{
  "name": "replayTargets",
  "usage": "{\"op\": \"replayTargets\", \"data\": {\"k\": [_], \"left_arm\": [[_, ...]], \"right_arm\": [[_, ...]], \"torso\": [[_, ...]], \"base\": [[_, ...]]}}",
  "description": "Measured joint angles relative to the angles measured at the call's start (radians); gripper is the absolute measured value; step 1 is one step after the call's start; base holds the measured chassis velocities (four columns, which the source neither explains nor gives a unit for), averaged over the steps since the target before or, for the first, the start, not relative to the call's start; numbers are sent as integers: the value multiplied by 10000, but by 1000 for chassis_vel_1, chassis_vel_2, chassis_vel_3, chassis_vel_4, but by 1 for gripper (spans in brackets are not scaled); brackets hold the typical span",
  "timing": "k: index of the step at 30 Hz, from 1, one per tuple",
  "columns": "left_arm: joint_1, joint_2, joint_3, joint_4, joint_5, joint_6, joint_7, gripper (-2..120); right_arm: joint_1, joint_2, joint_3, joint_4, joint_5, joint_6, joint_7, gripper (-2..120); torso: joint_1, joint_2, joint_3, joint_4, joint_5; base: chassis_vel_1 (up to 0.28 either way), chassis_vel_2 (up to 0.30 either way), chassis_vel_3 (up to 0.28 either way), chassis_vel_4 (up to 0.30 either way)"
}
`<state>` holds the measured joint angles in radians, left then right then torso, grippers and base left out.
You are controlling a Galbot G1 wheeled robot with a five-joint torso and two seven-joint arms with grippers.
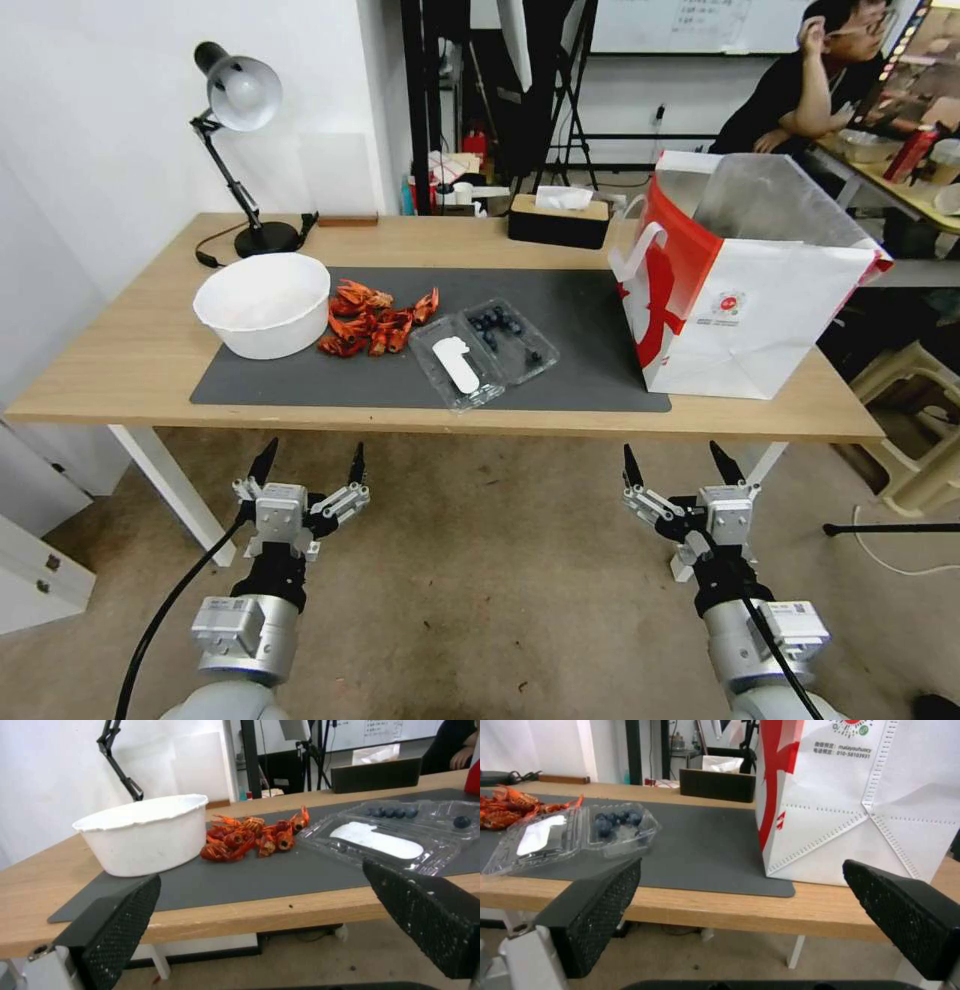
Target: Close the takeout container lid, then place the container into the takeout bag.
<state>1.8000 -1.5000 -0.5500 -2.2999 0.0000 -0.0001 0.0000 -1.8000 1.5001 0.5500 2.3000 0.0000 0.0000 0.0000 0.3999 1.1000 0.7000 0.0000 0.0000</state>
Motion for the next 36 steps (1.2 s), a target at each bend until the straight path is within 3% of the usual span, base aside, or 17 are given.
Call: {"op": "replayTargets", "data": {"k": [32, 34, 36], "left_arm": [[0, 0, 0, 0, 0, 0, 0, 100], [-15, 29, 25, 0, -58, 8, -43, 100], [-144, 253, 264, 0, -519, 124, -492, 100]], "right_arm": [[0, 0, 0, 0, 0, 0, 0, 100], [1, 6, -18, 1, -9, -28, -48, 100], [18, 231, -420, 95, -326, -540, -805, 100]], "torso": [[1, 0, 0, 0, 0], [0, 0, 0, 0, -1], [1, 0, 0, 1, 1]], "base": [[0, 0, 0, 0], [0, 0, 0, 0], [0, 0, 0, 0]]}}
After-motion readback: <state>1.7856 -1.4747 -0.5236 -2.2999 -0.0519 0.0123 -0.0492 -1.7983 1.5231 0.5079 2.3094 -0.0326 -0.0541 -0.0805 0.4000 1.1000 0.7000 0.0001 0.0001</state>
